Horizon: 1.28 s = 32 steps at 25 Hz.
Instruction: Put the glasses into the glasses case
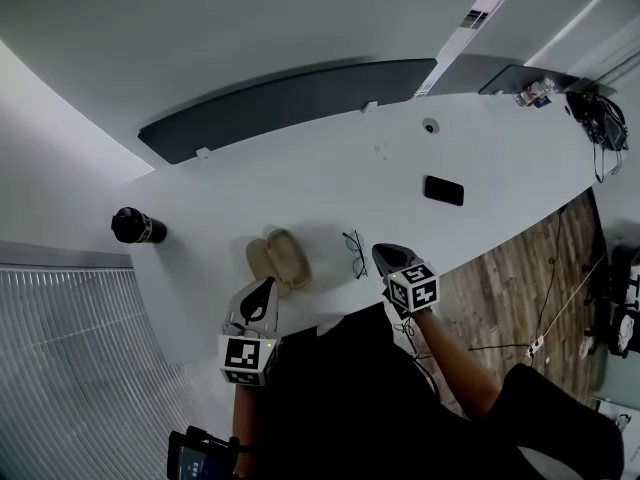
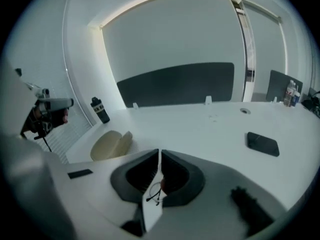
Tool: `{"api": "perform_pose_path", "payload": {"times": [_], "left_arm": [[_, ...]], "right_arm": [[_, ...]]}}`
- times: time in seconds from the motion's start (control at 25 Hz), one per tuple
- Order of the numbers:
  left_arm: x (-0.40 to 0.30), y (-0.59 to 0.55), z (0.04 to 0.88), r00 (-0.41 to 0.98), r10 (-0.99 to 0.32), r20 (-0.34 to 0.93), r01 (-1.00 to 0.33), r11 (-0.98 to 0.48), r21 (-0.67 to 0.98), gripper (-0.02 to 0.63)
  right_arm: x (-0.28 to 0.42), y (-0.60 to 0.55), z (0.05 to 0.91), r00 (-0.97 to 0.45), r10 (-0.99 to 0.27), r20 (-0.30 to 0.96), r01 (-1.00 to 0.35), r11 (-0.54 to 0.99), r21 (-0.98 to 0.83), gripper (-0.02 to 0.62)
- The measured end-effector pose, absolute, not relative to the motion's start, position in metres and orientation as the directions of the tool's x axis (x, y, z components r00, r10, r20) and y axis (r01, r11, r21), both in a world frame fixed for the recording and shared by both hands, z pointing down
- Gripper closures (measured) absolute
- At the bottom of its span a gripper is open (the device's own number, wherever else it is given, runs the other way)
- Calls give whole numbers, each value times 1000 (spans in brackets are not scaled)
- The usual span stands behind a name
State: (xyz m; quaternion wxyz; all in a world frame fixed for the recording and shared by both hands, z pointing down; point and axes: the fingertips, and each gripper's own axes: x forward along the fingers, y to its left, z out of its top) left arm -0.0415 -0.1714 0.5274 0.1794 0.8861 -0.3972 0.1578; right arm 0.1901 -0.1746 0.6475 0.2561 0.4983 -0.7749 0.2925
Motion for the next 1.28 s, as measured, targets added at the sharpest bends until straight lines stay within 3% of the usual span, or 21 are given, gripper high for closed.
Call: {"api": "perform_pose_path", "payload": {"times": [0.16,0.56,0.6,0.64,0.88,1.0,1.08,1.28], "left_arm": [[-42,-171,540,646,-623,440,-744,-642,183,598],[-59,-202,537,638,-646,419,-746,-653,131,598],[-61,-205,536,631,-652,421,-749,-653,109,598],[-62,-208,532,626,-659,416,-751,-654,95,598],[-73,-213,529,621,-679,390,-771,-618,152,598],[-82,-212,539,607,-685,404,-782,-604,151,598],[-84,-212,542,598,-690,407,-788,-599,142,598],[-88,-216,545,597,-695,400,-788,-603,127,598]], "right_arm": [[175,-173,686,-399,-529,749,-909,336,-246,480],[172,-179,736,-300,-407,863,-934,311,-178,476],[173,-178,741,-288,-386,877,-937,301,-175,486],[174,-177,742,-280,-373,885,-940,292,-175,585],[162,-196,672,-303,-474,827,-923,361,-131,591],[166,-195,697,-270,-416,869,-925,362,-114,588],[171,-189,725,-260,-352,899,-935,324,-144,502],[174,-186,748,-241,-308,920,-947,283,-153,460]]}}
